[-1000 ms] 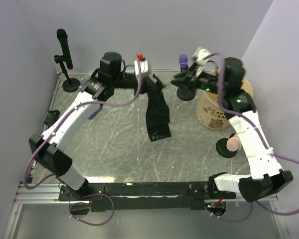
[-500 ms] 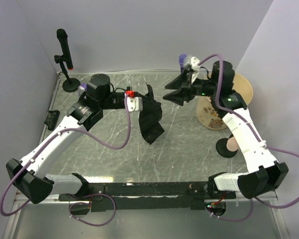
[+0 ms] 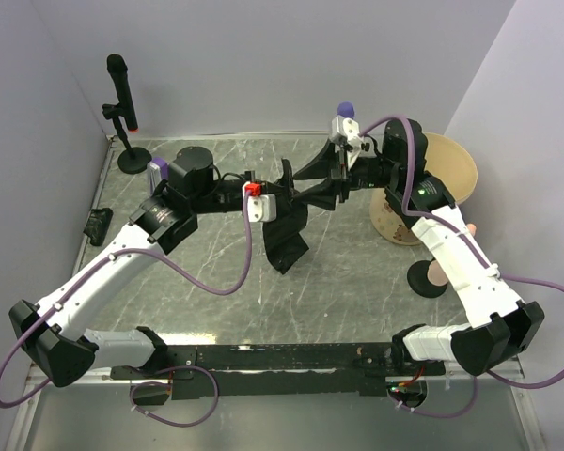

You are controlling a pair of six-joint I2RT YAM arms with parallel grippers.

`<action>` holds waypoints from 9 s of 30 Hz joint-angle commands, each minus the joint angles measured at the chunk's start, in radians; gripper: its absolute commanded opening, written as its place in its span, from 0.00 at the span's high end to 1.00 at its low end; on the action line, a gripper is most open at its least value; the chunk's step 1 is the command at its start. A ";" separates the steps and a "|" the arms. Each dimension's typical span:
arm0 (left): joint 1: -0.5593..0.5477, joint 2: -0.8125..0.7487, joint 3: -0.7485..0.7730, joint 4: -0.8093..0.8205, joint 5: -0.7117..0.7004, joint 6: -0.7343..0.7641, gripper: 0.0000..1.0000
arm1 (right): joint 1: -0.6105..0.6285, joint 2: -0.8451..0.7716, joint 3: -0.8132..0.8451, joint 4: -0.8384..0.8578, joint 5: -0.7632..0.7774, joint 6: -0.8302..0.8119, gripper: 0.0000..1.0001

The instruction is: Put the trash bags into the trash bin

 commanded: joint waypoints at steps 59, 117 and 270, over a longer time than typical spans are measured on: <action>-0.010 -0.022 -0.010 0.101 -0.065 -0.083 0.99 | 0.000 0.102 0.055 0.173 -0.034 0.169 0.57; 0.039 -0.024 0.014 0.005 -0.145 -0.235 0.99 | -0.069 0.109 0.099 0.067 0.073 0.092 1.00; 0.324 0.300 0.292 0.037 0.344 -1.227 0.99 | 0.051 0.051 0.069 0.024 0.213 -0.201 1.00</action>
